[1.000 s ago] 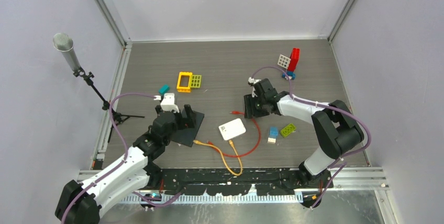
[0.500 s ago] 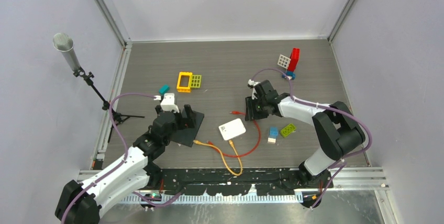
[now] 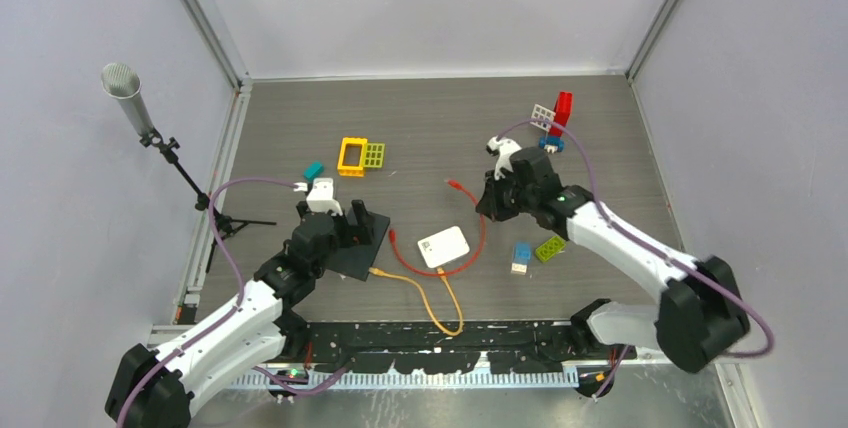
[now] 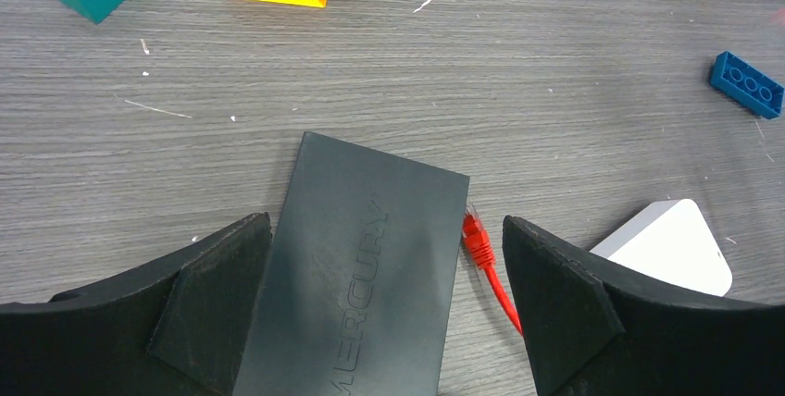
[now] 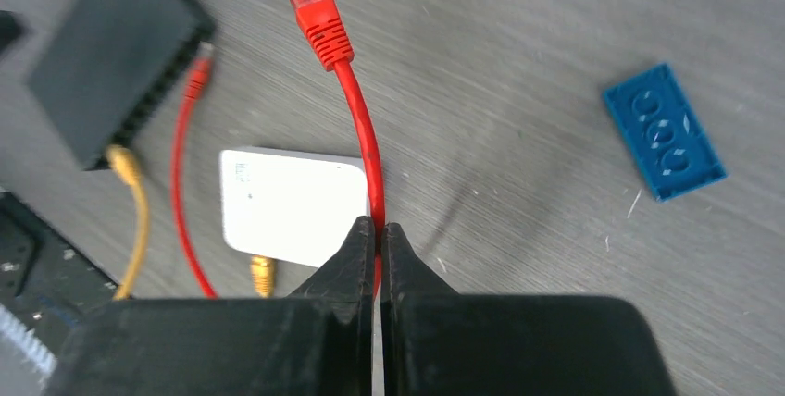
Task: Insert the plug into the switch port
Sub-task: Pick up the connector from the center of the board.
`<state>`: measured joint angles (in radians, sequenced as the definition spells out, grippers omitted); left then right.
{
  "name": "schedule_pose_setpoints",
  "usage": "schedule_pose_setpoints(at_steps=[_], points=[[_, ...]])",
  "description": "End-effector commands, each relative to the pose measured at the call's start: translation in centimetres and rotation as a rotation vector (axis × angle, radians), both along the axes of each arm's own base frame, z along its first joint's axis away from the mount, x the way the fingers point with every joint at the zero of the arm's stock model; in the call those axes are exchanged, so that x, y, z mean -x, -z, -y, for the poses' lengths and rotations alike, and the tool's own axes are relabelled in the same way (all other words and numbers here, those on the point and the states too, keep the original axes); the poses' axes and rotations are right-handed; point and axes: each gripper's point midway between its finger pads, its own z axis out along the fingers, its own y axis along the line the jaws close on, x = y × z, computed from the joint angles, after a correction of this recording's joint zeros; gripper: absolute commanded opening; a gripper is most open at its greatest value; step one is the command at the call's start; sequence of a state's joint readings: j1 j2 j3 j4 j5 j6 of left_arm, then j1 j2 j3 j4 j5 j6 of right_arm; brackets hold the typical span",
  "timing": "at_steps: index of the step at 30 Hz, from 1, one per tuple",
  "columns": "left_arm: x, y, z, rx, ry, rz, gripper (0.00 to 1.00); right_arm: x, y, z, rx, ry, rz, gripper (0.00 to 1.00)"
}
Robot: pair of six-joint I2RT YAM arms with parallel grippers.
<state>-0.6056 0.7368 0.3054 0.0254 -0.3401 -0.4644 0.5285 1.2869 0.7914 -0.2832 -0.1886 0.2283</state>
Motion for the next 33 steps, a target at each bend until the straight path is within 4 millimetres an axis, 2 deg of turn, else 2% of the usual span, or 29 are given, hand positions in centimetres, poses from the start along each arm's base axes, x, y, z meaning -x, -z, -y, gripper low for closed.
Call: schedule_pose_setpoints(at_steps=[1,8,15,20,26,33], points=[[-0.7,-1.6,0.0,0.026,-0.021,0.042,0.97,1.1,-5.8,-0.7,-0.084,-0.116,0.156,0.01],[-0.6,-1.9,-0.2,0.029,-0.024,0.049,0.97,3.3,-11.2,-0.1,-0.166,-0.188,0.373,0.01],[-0.1,-3.1,-0.6,0.065,-0.03,0.097,0.97,4.7,-14.7,0.3,-0.262,-0.202,0.551,0.0],[0.6,-5.0,-0.4,0.148,-0.017,0.144,0.98,4.8,-15.4,0.8,-0.271,-0.176,0.594,0.0],[2.6,-7.1,0.1,0.334,0.0,0.146,0.98,4.5,-16.0,2.0,-0.243,-0.121,0.635,0.0],[4.4,-9.0,0.4,0.45,0.052,0.166,0.98,4.9,-17.3,1.6,-0.309,-0.133,0.695,0.01]])
